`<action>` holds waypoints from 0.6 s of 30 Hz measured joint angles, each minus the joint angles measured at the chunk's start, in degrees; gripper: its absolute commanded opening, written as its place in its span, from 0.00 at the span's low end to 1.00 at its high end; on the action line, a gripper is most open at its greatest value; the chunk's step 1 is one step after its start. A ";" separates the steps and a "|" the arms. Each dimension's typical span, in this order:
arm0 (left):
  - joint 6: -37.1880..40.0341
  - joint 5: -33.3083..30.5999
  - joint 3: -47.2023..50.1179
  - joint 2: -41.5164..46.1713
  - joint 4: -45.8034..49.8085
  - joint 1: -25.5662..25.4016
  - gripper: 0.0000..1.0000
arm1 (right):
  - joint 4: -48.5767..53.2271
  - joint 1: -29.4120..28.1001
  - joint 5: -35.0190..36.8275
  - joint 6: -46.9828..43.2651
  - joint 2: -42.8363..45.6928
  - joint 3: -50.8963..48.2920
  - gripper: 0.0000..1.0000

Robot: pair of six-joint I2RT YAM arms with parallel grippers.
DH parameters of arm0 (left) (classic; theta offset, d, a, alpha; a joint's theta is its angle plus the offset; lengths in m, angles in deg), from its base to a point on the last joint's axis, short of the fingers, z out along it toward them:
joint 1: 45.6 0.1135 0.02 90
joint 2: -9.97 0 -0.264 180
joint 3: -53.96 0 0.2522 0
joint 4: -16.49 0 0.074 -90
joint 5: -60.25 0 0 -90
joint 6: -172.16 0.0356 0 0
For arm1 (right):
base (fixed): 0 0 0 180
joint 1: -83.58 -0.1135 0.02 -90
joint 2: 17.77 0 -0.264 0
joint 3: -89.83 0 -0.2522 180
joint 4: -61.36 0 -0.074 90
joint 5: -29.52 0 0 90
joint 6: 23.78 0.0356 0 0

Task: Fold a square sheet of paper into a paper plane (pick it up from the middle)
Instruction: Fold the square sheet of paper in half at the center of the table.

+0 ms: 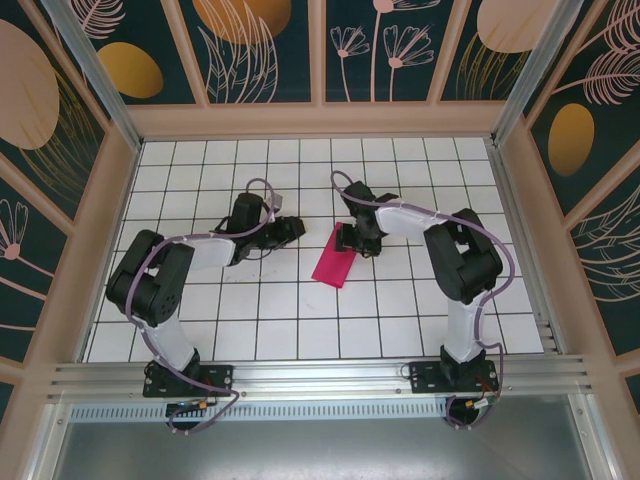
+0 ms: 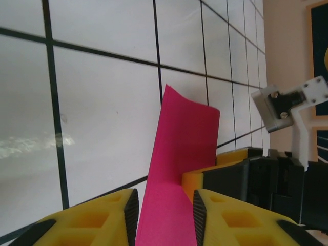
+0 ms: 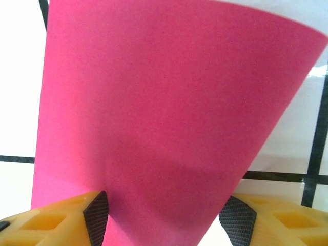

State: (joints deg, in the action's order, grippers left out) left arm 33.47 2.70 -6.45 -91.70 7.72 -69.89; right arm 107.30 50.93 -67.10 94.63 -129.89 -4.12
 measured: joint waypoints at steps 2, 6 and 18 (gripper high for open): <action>-0.09 0.26 -0.09 -0.72 0.02 -0.52 0.31 | 0.04 -0.26 0.61 0.24 -0.13 0.09 0.68; -0.09 0.61 -0.24 -1.33 0.02 -1.42 0.29 | 0.04 -0.35 0.87 1.03 -0.22 0.11 0.68; 0.42 0.76 -2.12 -3.23 0.52 -3.58 0.19 | 0.07 -0.35 1.20 2.19 -0.55 0.11 0.68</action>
State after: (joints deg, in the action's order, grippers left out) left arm 33.88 3.46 -8.57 -94.94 8.25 -73.48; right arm 107.37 50.58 -65.89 96.81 -130.43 -4.01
